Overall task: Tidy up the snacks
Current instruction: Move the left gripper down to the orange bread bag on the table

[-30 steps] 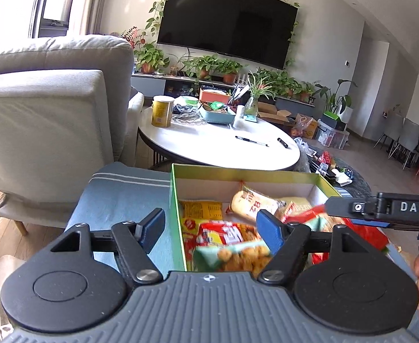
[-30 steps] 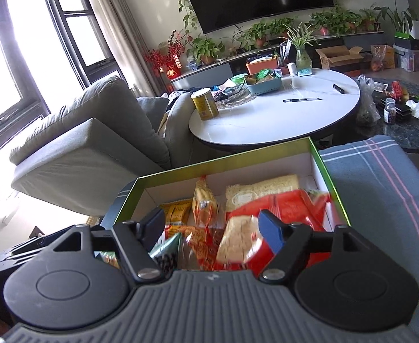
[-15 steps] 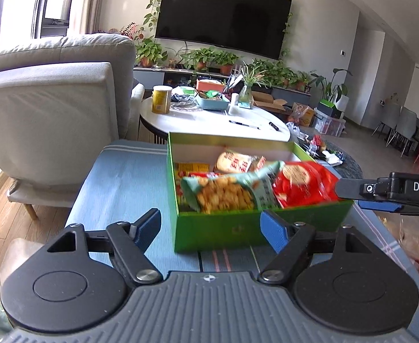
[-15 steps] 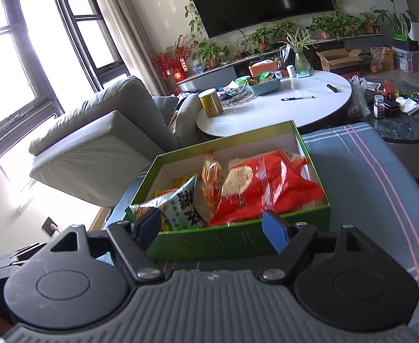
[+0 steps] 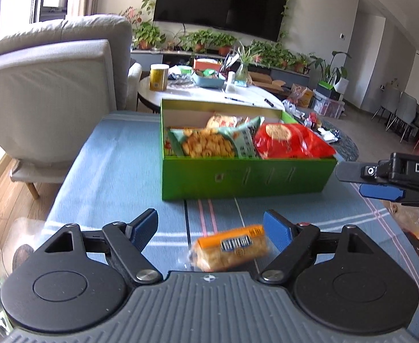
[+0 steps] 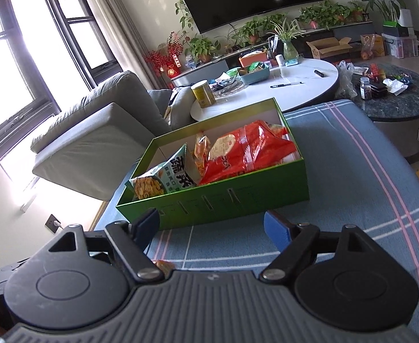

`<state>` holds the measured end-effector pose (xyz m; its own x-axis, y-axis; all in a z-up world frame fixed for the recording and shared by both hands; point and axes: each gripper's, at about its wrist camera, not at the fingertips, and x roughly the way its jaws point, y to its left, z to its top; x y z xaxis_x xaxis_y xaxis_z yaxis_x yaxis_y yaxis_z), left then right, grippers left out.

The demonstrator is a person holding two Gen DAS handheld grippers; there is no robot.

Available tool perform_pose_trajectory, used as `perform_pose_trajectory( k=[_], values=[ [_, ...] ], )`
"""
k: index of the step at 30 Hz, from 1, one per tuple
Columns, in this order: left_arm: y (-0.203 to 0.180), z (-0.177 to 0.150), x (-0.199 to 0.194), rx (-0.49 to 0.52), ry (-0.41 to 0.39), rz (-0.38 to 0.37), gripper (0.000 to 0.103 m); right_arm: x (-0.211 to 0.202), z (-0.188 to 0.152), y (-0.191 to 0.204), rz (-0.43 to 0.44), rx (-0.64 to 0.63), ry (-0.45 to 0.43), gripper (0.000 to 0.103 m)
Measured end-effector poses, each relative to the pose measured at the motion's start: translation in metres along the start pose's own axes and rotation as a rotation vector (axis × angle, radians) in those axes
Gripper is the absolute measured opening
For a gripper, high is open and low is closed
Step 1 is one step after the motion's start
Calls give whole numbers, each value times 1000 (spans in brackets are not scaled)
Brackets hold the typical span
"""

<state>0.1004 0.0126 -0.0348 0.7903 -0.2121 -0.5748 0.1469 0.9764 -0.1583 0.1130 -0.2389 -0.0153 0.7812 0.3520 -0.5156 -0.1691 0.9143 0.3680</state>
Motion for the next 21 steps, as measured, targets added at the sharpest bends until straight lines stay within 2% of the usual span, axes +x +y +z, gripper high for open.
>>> perform_pose_trajectory(
  k=[12,21],
  values=[
    [-27,-25,12,53,89,-3,80,-7,-17,-10,12,32,15,86],
    [-26,-24,37,-9,142,44,80,-10,-26,-16,10,27,39,86]
  ],
)
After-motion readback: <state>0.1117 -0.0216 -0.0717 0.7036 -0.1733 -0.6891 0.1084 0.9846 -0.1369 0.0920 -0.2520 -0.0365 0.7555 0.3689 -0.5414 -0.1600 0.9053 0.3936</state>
